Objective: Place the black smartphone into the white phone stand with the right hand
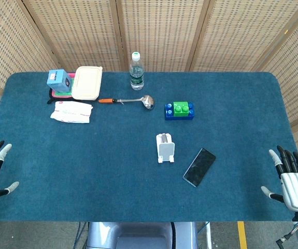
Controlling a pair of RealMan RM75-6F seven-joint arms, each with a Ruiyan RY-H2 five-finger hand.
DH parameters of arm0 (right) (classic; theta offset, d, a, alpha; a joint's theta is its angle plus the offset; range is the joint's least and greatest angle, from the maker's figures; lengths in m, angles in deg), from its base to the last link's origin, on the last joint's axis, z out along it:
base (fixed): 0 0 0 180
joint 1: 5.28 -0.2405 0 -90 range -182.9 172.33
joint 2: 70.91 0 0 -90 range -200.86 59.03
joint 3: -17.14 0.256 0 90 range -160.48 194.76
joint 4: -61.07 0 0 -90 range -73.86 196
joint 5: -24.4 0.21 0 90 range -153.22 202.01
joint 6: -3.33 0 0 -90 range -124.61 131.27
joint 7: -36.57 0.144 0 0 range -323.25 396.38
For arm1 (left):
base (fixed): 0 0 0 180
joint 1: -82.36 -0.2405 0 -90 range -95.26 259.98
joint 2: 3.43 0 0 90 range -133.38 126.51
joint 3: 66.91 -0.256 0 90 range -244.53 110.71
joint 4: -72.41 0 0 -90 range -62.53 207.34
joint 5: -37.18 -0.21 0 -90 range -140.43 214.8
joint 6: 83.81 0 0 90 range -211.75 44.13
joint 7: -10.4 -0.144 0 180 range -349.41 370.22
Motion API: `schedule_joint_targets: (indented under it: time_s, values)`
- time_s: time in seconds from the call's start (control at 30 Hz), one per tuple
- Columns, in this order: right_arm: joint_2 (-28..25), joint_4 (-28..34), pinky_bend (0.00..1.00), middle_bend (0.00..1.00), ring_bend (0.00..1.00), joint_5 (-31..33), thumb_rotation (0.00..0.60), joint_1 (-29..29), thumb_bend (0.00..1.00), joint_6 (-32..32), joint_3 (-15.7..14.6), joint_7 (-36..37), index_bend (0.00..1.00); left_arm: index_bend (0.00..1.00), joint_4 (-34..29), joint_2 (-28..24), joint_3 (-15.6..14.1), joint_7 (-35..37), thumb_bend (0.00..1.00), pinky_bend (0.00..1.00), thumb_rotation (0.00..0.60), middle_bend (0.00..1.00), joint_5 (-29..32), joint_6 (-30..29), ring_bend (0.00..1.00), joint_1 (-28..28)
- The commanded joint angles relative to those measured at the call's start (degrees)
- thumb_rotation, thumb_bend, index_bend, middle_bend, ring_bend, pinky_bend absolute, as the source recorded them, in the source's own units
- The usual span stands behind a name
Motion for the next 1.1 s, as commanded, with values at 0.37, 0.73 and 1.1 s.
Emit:
schedule_joint_targets:
  time_s: [0.37, 0.73, 1.1]
  values:
    - [0.0, 0.2, 0.0, 0.0, 0.0, 0.93, 0.6, -0.59, 0.0, 1.41, 0.15, -0.63, 0.0, 0.0, 0.45, -0.15, 0.29, 0.88, 0.0, 0.0, 0.6, 0.0, 0.84, 0.29, 0.0, -0.01]
    - [-0.64, -3.98, 0.0, 0.0, 0.0, -6.68, 0.6, -8.56, 0.0, 9.97, -0.58, 0.61, 0.0, 0.0, 0.32, 0.05, 0.73, 0.34, 0.0, 0.0, 0.6, 0.0, 2.16, 1.84, 0.0, 0.67]
    - [0.53, -13.9, 0.03, 0.05, 0.0, -21.27, 0.6, -24.29, 0.0, 21.25, -3.54, 17.59, 0.1, 0.0, 0.54, 0.9, 1.98, -1.39, 0.0, 0.0, 0.6, 0.0, 5.25, 4.36, 0.0, 2.02]
